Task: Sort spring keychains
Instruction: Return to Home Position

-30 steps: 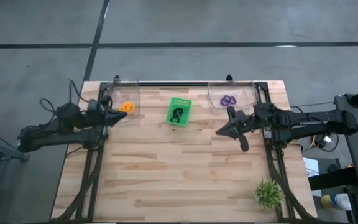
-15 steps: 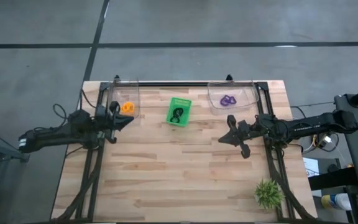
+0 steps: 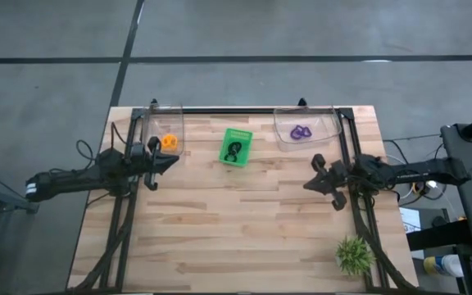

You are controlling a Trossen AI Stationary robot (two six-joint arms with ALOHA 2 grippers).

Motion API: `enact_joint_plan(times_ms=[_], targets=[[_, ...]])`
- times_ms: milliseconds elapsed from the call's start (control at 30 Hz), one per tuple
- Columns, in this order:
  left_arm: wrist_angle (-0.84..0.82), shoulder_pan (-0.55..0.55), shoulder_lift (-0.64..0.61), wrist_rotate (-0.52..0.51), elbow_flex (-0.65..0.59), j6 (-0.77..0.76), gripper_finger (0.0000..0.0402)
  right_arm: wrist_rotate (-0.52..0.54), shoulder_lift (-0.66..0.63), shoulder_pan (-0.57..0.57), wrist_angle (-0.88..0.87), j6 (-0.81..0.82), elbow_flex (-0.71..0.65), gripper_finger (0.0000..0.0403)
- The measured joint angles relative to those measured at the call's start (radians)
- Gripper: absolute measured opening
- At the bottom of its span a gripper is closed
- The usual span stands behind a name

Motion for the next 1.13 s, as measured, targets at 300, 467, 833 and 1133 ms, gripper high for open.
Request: enact_joint_plan(times_ms=[300, 467, 833, 1133], targets=[[-0.006, 0.000, -0.008, -0.079, -0.026, 0.057, 0.0003, 0.004, -0.166, 0.000, -0.084, -0.073, 0.000, 0.0009], [-0.006, 0.000, -0.008, -0.097, -0.028, 0.039, 0.0003, 0.004, -0.183, 0.000, -0.098, -0.074, 0.000, 0.0009], [-0.007, 0.000, -0.006, -0.097, -0.028, 0.020, 0.0003, 0.004, -0.182, 0.000, -0.098, -0.072, 0.000, 0.0009], [-0.007, 0.000, -0.006, -0.096, -0.028, 0.019, 0.0003, 0.005, -0.182, 0.000, -0.098, -0.072, 0.000, 0.0009]])
